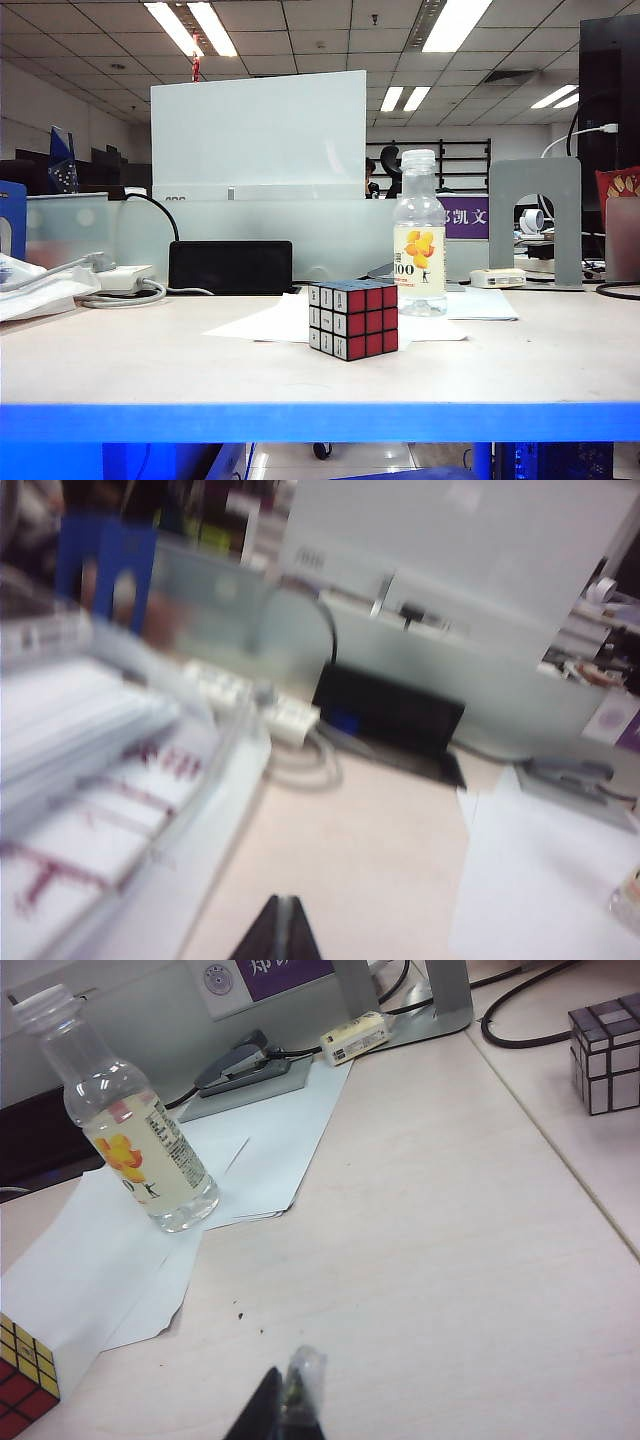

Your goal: Rotate the Rubik's Cube so that the bottom side is facing up.

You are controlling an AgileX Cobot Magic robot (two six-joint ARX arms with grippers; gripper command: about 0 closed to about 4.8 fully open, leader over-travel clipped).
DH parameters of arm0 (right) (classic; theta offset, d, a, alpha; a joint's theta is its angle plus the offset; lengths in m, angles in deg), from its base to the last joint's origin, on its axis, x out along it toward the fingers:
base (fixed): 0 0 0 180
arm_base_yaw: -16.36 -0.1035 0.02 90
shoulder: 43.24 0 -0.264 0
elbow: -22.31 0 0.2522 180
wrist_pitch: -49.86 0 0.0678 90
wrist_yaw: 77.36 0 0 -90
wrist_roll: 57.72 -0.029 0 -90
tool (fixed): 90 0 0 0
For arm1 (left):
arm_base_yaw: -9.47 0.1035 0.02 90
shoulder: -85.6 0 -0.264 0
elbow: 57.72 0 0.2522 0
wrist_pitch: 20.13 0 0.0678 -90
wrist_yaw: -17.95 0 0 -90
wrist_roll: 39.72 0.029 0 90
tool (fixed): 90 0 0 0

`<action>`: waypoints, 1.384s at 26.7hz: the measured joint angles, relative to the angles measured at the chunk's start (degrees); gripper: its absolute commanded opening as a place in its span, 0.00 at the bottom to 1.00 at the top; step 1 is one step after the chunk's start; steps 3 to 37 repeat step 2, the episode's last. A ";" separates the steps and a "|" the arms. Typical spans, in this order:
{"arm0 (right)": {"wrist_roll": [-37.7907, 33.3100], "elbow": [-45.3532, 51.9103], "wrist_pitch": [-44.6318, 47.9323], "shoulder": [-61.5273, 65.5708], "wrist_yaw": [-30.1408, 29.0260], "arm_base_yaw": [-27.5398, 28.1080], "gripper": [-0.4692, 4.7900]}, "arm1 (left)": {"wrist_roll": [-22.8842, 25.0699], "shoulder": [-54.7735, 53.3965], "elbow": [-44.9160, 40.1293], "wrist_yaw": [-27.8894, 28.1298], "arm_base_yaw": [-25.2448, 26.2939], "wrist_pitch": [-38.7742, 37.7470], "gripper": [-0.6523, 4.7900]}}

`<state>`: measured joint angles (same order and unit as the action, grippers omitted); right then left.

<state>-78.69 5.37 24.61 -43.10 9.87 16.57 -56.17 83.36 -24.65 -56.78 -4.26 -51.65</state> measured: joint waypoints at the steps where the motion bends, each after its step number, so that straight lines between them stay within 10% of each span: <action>1: 0.00 -0.02 0.02 0.00 0.00 0.00 0.08 | -1.36 0.02 -1.25 0.02 0.00 -0.07 0.11; 37: 0.00 -0.02 0.00 0.00 0.00 0.00 0.08 | -2.38 0.00 -1.99 0.04 0.00 -0.13 0.11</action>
